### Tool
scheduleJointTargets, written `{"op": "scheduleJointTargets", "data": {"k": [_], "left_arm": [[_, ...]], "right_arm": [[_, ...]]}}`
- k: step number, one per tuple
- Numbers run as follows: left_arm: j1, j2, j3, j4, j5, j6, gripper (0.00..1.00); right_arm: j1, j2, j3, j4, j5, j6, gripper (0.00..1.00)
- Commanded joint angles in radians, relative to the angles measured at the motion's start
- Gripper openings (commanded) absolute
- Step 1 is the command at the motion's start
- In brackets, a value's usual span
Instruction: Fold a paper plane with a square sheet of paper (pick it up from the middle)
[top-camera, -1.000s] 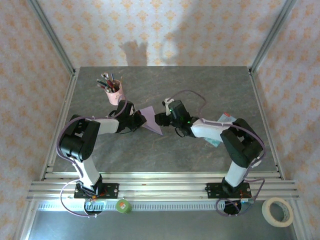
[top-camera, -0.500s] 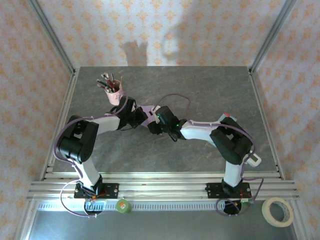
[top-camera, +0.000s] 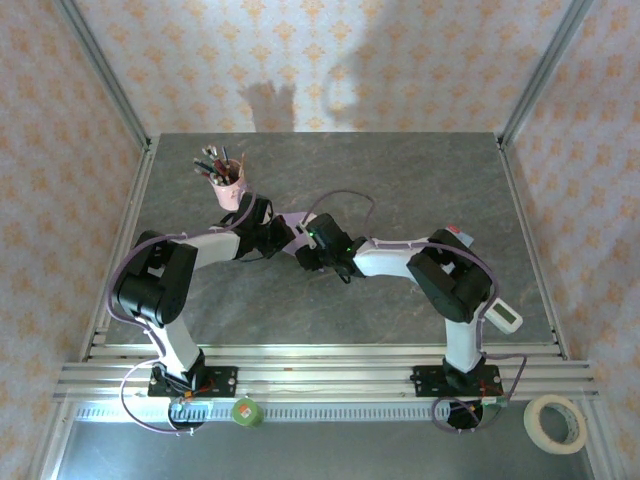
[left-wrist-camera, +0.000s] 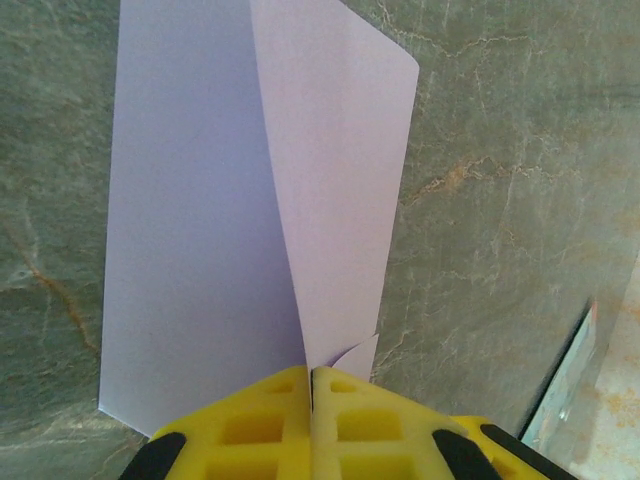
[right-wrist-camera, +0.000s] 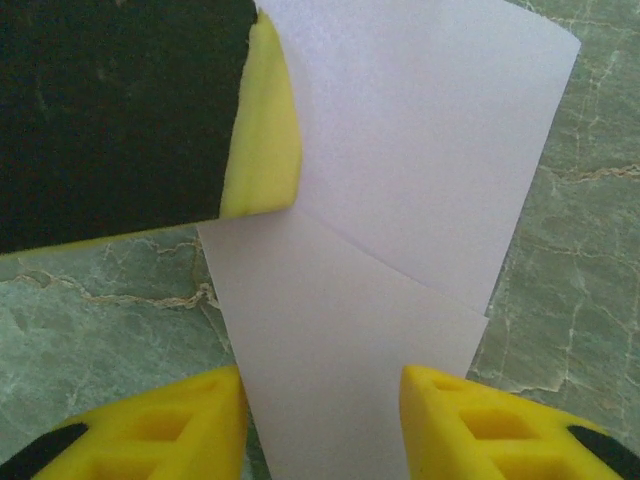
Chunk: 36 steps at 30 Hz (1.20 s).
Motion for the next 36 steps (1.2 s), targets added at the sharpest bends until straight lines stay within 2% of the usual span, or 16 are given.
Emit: {"op": "scheduleJointTargets", "data": {"k": [1, 7, 20, 36], "left_arm": [[-0.009, -0.018, 0.031, -0.024, -0.021, 0.007, 0.05], [-0.011, -0.019, 0.034, -0.021, -0.018, 0.003, 0.05], [-0.011, -0.019, 0.031, -0.022, -0.015, 0.003, 0.06], [-0.009, -0.023, 0.028, -0.024, -0.012, 0.004, 0.08]], "right_arm": [[0.007, 0.024, 0.013, -0.011, 0.029, 0.005, 0.44], [0.007, 0.032, 0.014, -0.018, 0.024, 0.002, 0.46], [0.007, 0.040, 0.014, -0.017, 0.057, 0.005, 0.35], [0.007, 0.046, -0.006, 0.012, 0.024, 0.030, 0.24]]}}
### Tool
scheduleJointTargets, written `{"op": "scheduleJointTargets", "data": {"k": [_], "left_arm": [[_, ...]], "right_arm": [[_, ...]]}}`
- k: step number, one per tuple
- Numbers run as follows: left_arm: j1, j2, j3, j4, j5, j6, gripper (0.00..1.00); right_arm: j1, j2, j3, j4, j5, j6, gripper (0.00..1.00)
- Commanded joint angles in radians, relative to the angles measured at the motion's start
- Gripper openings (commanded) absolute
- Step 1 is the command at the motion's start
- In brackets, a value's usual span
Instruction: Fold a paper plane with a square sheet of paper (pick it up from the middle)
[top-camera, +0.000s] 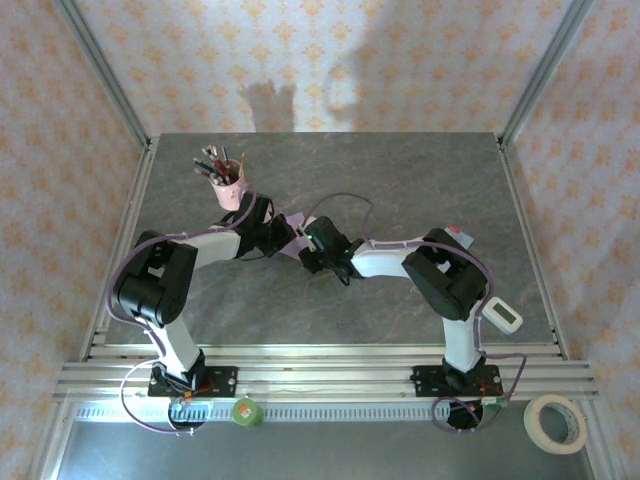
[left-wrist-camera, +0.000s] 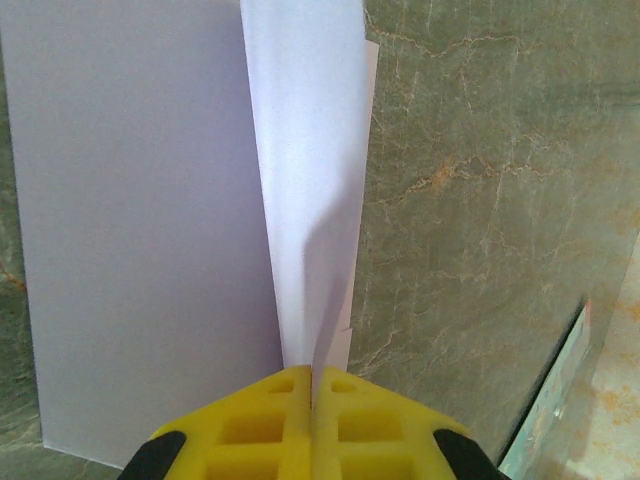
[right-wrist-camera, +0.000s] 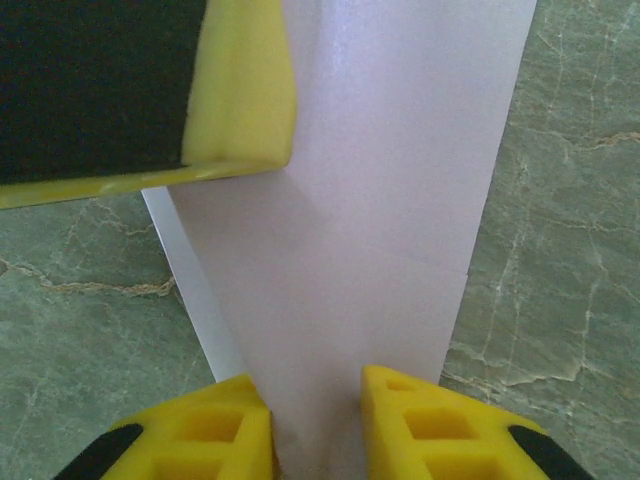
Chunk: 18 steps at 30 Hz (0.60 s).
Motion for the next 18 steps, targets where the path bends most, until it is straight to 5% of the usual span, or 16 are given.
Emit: {"op": "scheduleJointTargets", "data": {"k": [1, 18], "left_arm": [[-0.004, -0.028, 0.013, -0.022, -0.015, 0.003, 0.09], [0.116, -0.206, -0.126, 0.085, -0.032, -0.048, 0.33]], "right_arm": [[0.004, 0.019, -0.013, 0.017, 0.003, 0.021, 0.23], [-0.032, 0.020, -0.116, 0.137, -0.156, 0.135, 0.20]]}}
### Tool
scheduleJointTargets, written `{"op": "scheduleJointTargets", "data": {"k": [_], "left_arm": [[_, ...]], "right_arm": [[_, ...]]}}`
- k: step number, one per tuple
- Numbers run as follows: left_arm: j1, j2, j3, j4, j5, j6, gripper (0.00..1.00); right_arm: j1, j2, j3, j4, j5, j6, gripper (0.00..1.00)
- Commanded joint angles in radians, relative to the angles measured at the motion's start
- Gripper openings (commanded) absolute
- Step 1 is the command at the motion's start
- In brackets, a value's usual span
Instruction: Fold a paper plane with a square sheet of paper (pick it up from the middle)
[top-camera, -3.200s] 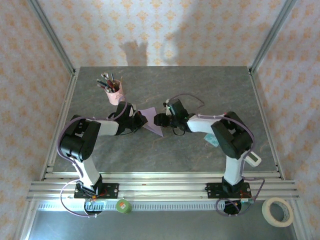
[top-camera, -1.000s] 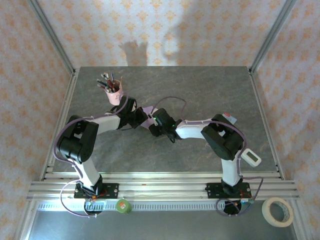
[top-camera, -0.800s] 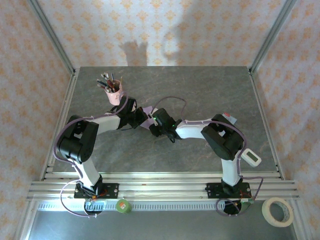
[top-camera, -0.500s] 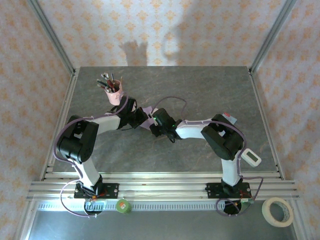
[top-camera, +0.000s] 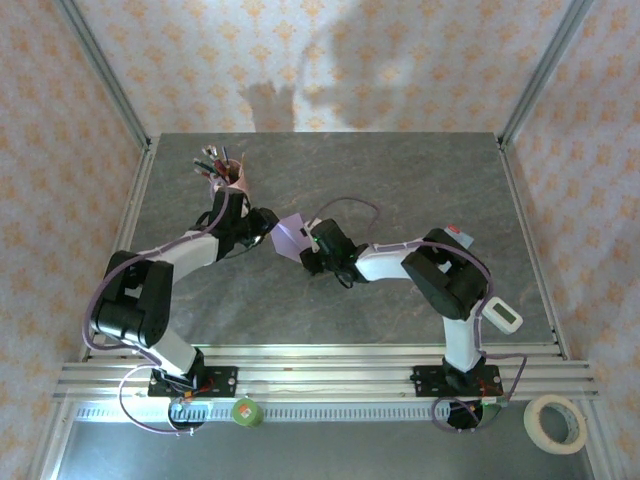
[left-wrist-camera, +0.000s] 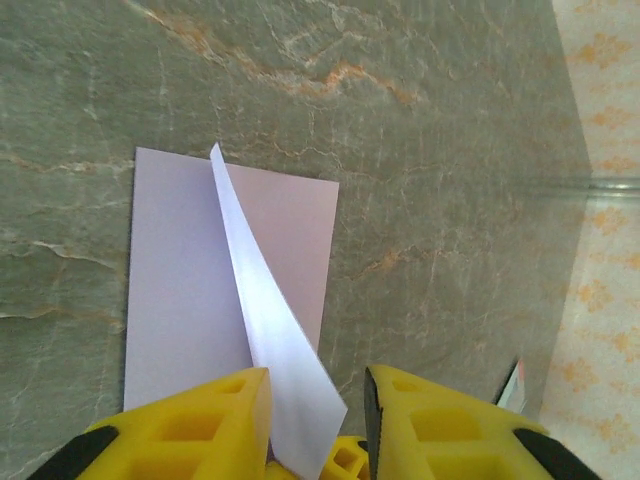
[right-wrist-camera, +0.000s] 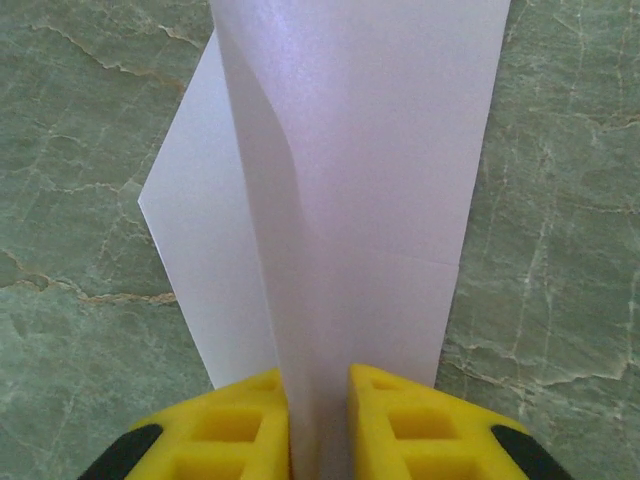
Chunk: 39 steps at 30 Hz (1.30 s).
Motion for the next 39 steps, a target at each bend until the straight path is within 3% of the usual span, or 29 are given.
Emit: {"op": "scheduleJointTargets", "data": {"k": [1, 13, 26, 39], "left_arm": [[0.003, -0.038, -0.050, 0.072, -0.003, -0.026, 0.34], [-0.027, 0.030, -0.175, 0.351, 0.164, -0.093, 0.32], [-0.083, 0.147, -0.071, 0.230, 0.097, 0.040, 0.52], [-0.091, 0.208, -0.047, 0.146, 0.053, 0.071, 0.48]], "right_arm": [[-0.016, 0.020, -0.042, -0.007, -0.081, 0.057, 0.20], [-0.079, 0.038, -0.088, 0.093, -0.265, 0.150, 0.20], [-0.100, 0.065, -0.077, 0.113, -0.321, 0.191, 0.20], [-0.106, 0.054, -0.051, 0.089, -0.344, 0.204, 0.23]]}}
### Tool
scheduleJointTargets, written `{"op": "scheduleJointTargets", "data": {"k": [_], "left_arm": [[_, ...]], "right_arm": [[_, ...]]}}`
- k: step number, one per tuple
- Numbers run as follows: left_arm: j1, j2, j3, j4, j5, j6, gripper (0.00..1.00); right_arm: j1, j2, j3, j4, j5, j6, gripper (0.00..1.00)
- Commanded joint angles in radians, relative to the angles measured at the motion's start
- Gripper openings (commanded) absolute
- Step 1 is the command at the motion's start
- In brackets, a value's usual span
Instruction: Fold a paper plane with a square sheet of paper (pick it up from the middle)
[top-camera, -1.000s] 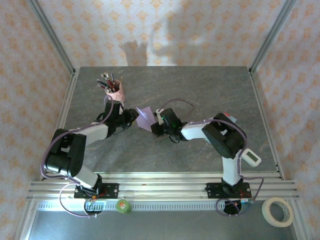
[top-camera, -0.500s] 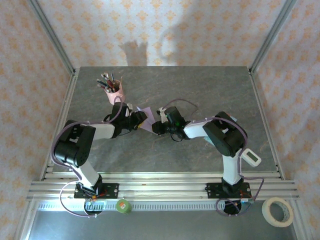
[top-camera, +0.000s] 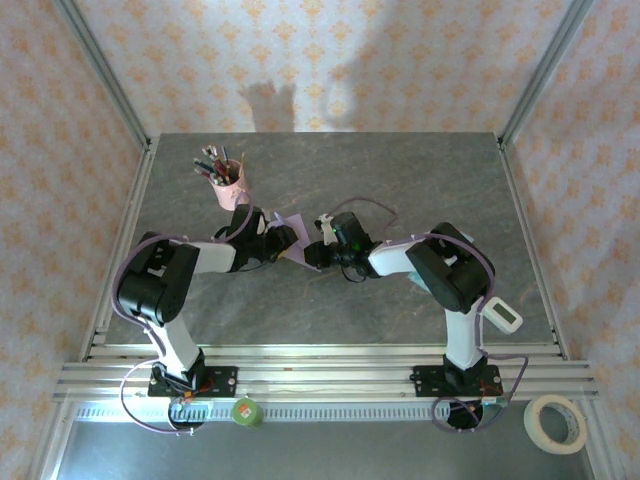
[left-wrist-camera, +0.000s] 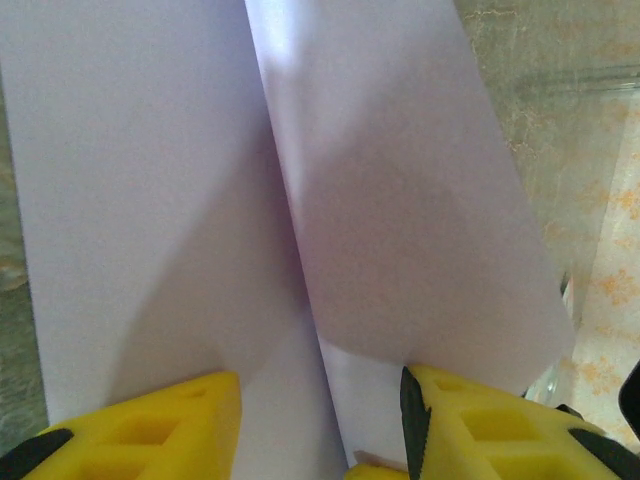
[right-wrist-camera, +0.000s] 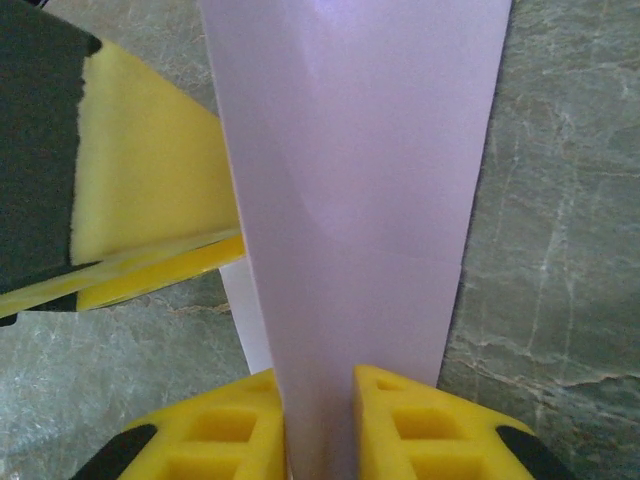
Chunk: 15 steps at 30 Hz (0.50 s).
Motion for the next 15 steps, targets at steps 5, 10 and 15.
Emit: {"op": "scheduleJointTargets", "data": {"k": [5, 10, 15], "left_arm": [[-0.007, 0.049, 0.030, -0.118, -0.064, 0.046, 0.47], [-0.009, 0.058, 0.025, -0.125, -0.067, 0.048, 0.46], [-0.008, 0.058, 0.022, -0.121, -0.067, 0.047, 0.46]], "right_arm": [[0.002, -0.011, 0.029, -0.084, -0.044, 0.046, 0.31], [0.002, -0.034, 0.062, -0.150, -0.011, 0.045, 0.33], [0.002, -0.032, 0.075, -0.169, 0.002, 0.053, 0.32]]}}
